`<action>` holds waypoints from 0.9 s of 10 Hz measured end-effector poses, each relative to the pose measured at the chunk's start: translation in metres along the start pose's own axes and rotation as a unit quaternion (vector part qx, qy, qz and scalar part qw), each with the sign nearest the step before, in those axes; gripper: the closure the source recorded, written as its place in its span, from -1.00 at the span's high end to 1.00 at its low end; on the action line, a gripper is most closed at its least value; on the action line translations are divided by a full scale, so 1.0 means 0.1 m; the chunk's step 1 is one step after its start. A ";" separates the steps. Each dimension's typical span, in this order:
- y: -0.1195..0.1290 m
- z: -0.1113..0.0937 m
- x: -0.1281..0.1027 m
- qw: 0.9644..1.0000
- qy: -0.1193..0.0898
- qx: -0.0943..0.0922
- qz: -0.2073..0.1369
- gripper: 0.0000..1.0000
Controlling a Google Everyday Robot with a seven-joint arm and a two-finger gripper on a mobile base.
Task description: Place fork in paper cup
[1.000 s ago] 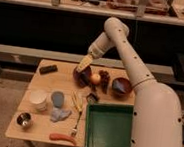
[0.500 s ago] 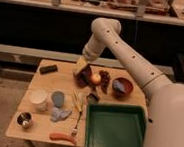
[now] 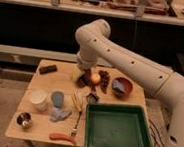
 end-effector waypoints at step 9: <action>-0.70 0.09 -0.43 0.987 -0.009 -0.054 0.153 0.60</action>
